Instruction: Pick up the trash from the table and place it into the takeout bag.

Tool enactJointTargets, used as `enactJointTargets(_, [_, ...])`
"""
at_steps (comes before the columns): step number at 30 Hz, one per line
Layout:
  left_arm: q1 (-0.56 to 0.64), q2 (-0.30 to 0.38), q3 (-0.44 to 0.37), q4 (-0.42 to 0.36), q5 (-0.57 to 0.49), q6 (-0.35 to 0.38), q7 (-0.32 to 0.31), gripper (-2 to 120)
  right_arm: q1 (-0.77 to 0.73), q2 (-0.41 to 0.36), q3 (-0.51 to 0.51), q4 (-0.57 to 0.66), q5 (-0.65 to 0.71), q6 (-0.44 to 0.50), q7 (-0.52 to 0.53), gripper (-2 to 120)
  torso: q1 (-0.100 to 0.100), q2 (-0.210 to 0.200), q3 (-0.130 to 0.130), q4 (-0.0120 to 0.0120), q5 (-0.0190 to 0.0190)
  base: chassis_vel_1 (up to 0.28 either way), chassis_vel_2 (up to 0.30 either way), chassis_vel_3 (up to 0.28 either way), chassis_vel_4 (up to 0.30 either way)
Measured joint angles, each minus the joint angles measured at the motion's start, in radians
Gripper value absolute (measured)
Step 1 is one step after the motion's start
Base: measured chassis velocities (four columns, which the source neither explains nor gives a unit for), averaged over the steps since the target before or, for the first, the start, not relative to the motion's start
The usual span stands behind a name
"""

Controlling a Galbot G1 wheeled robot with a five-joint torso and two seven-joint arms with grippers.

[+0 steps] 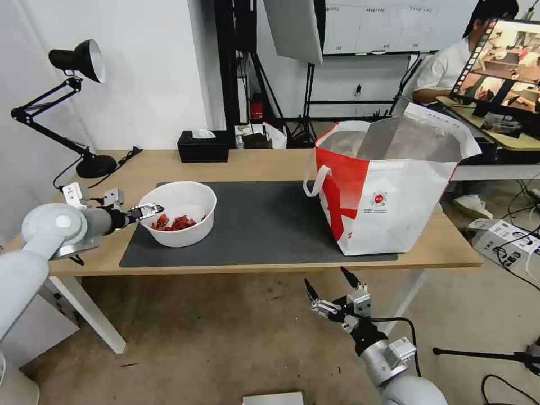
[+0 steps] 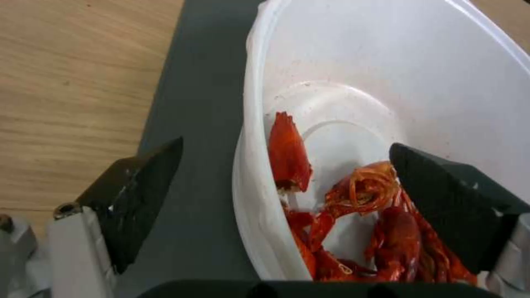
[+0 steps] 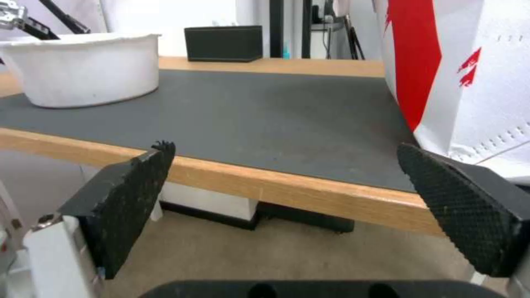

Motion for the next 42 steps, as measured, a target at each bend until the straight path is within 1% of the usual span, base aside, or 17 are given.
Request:
enactJointTargets(2, [-0.003,-0.002,0.003,0.001,0.0,0.0,-0.003,97,0.0,0.0,0.0,0.0,0.0,0.0,0.0,100,0.0,0.0,0.0,0.0,0.0,0.0,0.0,0.0,0.0])
enactJointTargets(3, [-0.005,-0.003,0.006,0.001,0.0,-0.001,-0.006,91,0.0,0.0,0.0,0.0,0.0,0.0,0.0,100,0.0,0.0,0.0,0.0,0.0,0.0,0.0,0.0,0.0])
enactJointTargets(5, [-0.005,-0.004,0.007,0.001,0.0,-0.002,-0.008,88,0.0,0.0,0.0,0.0,0.0,0.0,0.0,100,0.0,0.0,0.0,0.0,0.0,0.0,0.0,0.0,0.0])
enactJointTargets(8, [-0.006,-0.004,0.009,0.0,0.0,-0.005,-0.009,75,0.0,0.0,0.0,0.0,0.0,0.0,0.0,100,0.0,0.0,0.0,0.0,0.0,0.0,0.0,0.0,0.0])
enactJointTargets(9, [-0.006,-0.004,0.009,0.0,0.0,-0.005,-0.009,75,0.0,0.0,0.0,0.0,0.0,0.0,0.0,100,0.0,0.0,0.0,0.0,0.0,0.0,0.0,0.0,0.0])
enactJointTargets(12, [-0.003,-0.004,0.009,-0.003,0.001,-0.016,-0.011,59,0.0,0.0,0.0,0.0,0.0,0.0,0.0,100,0.0,0.0,0.0,0.0,0.0,0.0,0.0,0.0,0.0])
enactJointTargets(13, [-0.003,-0.004,0.009,-0.003,0.001,-0.016,-0.011,59,0.0,0.0,0.0,0.0,0.0,0.0,0.0,100,0.0,0.0,0.0,0.0,0.0,0.0,0.0,0.0,0.0])
enactJointTargets(16, [0.007,-0.004,0.003,-0.01,0.001,-0.022,-0.012,45,0.0,0.0,0.0,0.0,0.0,0.0,0.0,100,0.0,0.0,0.0,0.0,0.0,0.0,0.0,0.0,0.0])
enactJointTargets(17, [0.007,-0.004,0.003,-0.01,0.001,-0.022,-0.012,45,0.0,0.0,0.0,0.0,0.0,0.0,0.0,100,0.0,0.0,0.0,0.0,0.0,0.0,0.0,0.0,0.0])
enactJointTargets(20, [0.023,-0.004,-0.003,-0.02,0.002,-0.026,-0.015,31,0.0,0.0,0.0,0.0,0.0,0.0,0.0,100,0.0,0.0,0.0,0.0,0.0,0.0,0.0,0.0,0.0])
enactJointTargets(21, [0.023,-0.004,-0.003,-0.02,0.002,-0.026,-0.015,31,0.0,0.0,0.0,0.0,0.0,0.0,0.0,100,0.0,0.0,0.0,0.0,0.0,0.0,0.0,0.0,0.0])
enactJointTargets(24, [0.032,-0.006,-0.006,-0.029,0.002,-0.031,-0.017,17,0.0,0.0,0.0,0.0,0.0,0.0,0.0,100,0.0,0.0,0.0,0.0,0.0,0.0,0.0,0.0,0.0])
enactJointTargets(25, [0.032,-0.006,-0.006,-0.029,0.002,-0.031,-0.017,17,0.0,0.0,0.0,0.0,0.0,0.0,0.0,100,0.0,0.0,0.0,0.0,0.0,0.0,0.0,0.0,0.0])
enactJointTargets(27, [0.032,-0.007,-0.007,-0.034,0.002,-0.035,-0.017,7,0.0,0.0,0.0,0.0,0.0,0.0,0.0,100,0.0,0.0,0.0,0.0,0.0,0.0,0.0,0.0,0.0])
enactJointTargets(28, [0.032,-0.007,-0.007,-0.034,0.002,-0.035,-0.017,7,0.0,0.0,0.0,0.0,0.0,0.0,0.0,100,0.0,0.0,0.0,0.0,0.0,0.0,0.0,0.0,0.0])
enactJointTargets(29, [0.032,-0.007,-0.008,-0.038,0.002,-0.037,-0.017,1,0.0,0.0,0.0,0.0,0.0,0.0,0.0,100,0.0,0.0,0.0,0.0,0.0,0.0,0.0,0.0,0.0])
enactJointTargets(42, [0.034,0.007,-0.033,-0.11,-0.029,-0.069,-0.036,0,0.0,0.0,0.0,0.0,0.0,0.0,0.0,100,0.0,0.0,0.0,0.0,0.0,0.0,0.0,0.0,0.0])
